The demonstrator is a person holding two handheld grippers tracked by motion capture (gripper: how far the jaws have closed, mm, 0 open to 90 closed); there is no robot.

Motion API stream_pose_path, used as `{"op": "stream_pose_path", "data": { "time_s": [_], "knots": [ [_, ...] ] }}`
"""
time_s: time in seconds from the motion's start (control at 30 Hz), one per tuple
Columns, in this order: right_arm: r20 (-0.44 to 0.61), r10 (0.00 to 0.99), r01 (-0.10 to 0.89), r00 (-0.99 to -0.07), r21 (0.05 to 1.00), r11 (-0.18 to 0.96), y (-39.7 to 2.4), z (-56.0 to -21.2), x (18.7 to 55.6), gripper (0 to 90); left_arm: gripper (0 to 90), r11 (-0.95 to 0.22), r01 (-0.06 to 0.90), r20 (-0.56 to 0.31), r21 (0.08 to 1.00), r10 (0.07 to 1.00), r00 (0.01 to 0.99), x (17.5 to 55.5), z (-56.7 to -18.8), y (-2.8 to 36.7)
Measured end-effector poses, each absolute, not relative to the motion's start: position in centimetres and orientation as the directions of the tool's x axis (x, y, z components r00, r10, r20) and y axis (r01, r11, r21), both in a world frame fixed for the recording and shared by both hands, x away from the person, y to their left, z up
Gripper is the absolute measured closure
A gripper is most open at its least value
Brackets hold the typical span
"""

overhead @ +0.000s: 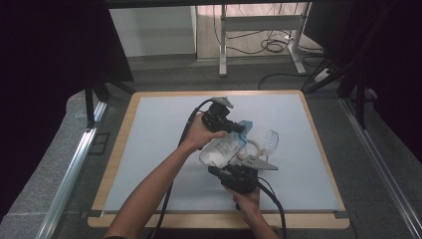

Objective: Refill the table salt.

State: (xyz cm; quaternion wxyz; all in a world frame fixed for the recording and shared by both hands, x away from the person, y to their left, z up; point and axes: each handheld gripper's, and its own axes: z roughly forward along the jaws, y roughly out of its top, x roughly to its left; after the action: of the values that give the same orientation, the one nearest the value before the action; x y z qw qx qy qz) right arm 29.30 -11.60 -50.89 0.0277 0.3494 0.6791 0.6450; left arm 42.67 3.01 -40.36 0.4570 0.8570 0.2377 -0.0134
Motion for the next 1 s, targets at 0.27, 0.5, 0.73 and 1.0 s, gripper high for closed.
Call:
{"op": "stream_pose_path", "data": {
  "time_s": [0.27,0.5,0.73,1.0],
  "knots": [
    [0.390,0.537,0.415,-0.748,0.906,-0.079,-11.1,-50.9,29.0,63.8,89.7,-0.481,0.409,-0.232,0.775,0.386,0.893,42.5,-40.2,2.9],
    [0.385,0.559,0.407,-0.734,0.909,-0.092,-10.7,-50.6,28.7,63.9,89.7,-0.483,0.403,-0.233,0.777,0.374,0.898,42.5,-40.2,2.5],
    [0.382,0.588,0.396,-0.713,0.912,-0.112,-10.1,-50.5,28.5,64.1,89.7,-0.482,0.403,-0.237,0.778,0.369,0.899,42.6,-40.0,2.4],
    [0.366,0.602,0.378,-0.709,0.919,-0.113,-9.9,-50.3,28.5,64.1,89.7,-0.483,0.395,-0.235,0.782,0.358,0.904,42.7,-39.6,2.4]
  ]
}}
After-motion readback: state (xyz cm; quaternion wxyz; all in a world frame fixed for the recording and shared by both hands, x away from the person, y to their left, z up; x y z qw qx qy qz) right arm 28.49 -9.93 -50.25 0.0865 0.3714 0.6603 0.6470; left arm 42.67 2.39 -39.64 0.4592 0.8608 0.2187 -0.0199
